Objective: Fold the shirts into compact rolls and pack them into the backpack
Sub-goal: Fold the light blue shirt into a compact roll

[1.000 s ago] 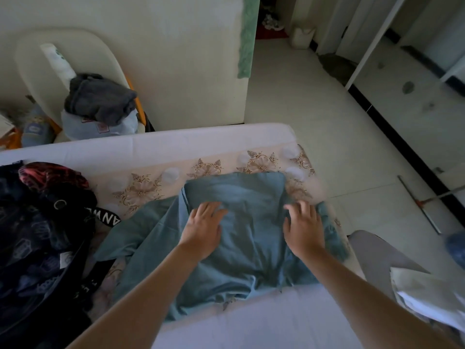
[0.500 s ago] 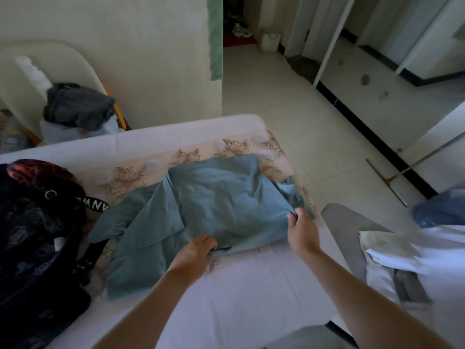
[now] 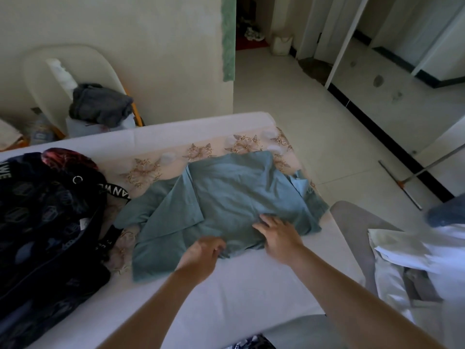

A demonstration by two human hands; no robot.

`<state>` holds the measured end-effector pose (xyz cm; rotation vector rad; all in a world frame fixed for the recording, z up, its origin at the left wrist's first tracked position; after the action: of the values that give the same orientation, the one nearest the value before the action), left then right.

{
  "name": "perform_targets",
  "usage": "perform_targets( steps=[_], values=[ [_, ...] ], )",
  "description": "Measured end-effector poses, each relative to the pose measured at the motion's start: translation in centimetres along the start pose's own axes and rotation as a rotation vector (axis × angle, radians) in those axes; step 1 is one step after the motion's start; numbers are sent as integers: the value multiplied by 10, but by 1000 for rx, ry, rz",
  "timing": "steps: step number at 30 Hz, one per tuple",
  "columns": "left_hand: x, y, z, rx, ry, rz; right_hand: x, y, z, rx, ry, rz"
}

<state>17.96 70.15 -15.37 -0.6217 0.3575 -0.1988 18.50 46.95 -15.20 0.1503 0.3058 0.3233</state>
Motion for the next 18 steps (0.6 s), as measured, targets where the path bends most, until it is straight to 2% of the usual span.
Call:
perform_targets(
  steps=[2, 4, 7, 10, 13, 18],
  values=[
    [-15, 28, 20, 78, -216, 60, 0, 6, -5, -39, 26, -123],
    [-37, 58, 40, 142, -368, 250, -3, 14, -5, -47, -22, -173],
    [-72, 91, 58, 144, -389, 641, -13, 33, -7, -9, -217, -80],
    [-88, 114, 61, 56, -337, 854, -21, 48, -14, -86, -252, -40],
    [-88, 124, 66, -67, -420, 847, -18, 49, -12, -97, -265, -82],
    [-94, 100, 87, -512, -719, 735, -17, 38, -2, -24, -167, -30]
  ],
)
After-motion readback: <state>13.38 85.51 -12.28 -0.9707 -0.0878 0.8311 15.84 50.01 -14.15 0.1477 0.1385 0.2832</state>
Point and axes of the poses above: each hand's wrist, its own x-axis towards the middle knuckle, its own z-axis out of the back of the hand, y = z × x, the point moved 5 cm from there along x, towards the middle knuckle, and after that the axes turned 6 degrees about z, right-handed, at the moved point
